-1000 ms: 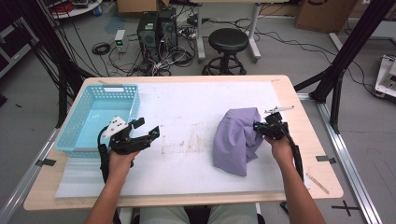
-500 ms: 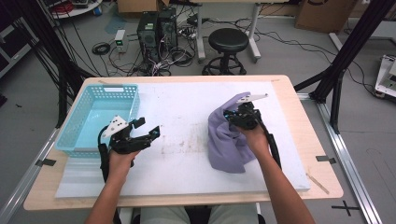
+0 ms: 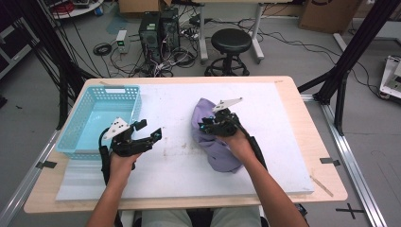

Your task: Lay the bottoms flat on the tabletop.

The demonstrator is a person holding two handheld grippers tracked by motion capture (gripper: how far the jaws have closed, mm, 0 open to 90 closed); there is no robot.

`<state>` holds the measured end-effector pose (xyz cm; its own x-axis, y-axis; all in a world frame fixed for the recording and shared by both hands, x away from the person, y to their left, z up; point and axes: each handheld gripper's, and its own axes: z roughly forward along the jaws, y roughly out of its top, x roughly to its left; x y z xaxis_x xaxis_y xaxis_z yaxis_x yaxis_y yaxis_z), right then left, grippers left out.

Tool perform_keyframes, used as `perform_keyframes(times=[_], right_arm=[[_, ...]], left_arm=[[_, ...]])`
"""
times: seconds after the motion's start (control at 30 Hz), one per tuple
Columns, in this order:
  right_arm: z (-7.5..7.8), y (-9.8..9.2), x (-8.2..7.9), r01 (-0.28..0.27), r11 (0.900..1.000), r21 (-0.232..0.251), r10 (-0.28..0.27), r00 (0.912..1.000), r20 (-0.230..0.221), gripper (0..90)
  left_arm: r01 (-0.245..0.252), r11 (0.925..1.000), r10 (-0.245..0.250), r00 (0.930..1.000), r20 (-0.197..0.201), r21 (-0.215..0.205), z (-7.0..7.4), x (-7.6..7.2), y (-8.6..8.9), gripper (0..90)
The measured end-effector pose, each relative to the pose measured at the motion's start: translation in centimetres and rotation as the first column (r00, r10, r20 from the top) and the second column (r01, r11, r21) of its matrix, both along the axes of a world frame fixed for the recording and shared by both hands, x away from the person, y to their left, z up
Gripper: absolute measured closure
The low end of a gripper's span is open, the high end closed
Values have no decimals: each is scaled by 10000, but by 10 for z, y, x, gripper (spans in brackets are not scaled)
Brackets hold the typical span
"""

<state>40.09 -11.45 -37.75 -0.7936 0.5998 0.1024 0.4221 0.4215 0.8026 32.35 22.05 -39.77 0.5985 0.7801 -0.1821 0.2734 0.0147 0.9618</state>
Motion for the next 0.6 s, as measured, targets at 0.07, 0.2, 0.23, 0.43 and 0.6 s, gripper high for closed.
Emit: perform_keyframes(times=[0.07, 0.2, 0.23, 0.43, 0.6], right_arm=[[10, -22, 2, 949, 9953, 207, -958, 9944, 456, 600], [12, -45, 6, 2091, 9773, -342, -2072, 9770, 514, 579], [10, -53, 8, 2399, 9693, -547, -2379, 9705, 402, 563], [-21, -67, 14, 2256, 9705, -849, -2329, 9685, -887, 452], [-38, -60, 16, 1776, 9784, -1056, -1928, 9685, -1577, 719]], left_arm=[[-15, 10000, 15, 10000, -16, 8, 0, -1, 0, 236], [-4, 10000, 4, 10000, -26, 43, -1, -1, 0, 236], [8, 10000, -8, 10000, -31, 52, -1, -1, -1, 236], [52, 9999, -51, 10000, -73, 87, -2, 1, -2, 236], [63, 10000, -62, 10000, -75, 63, -2, 1, -3, 236]])
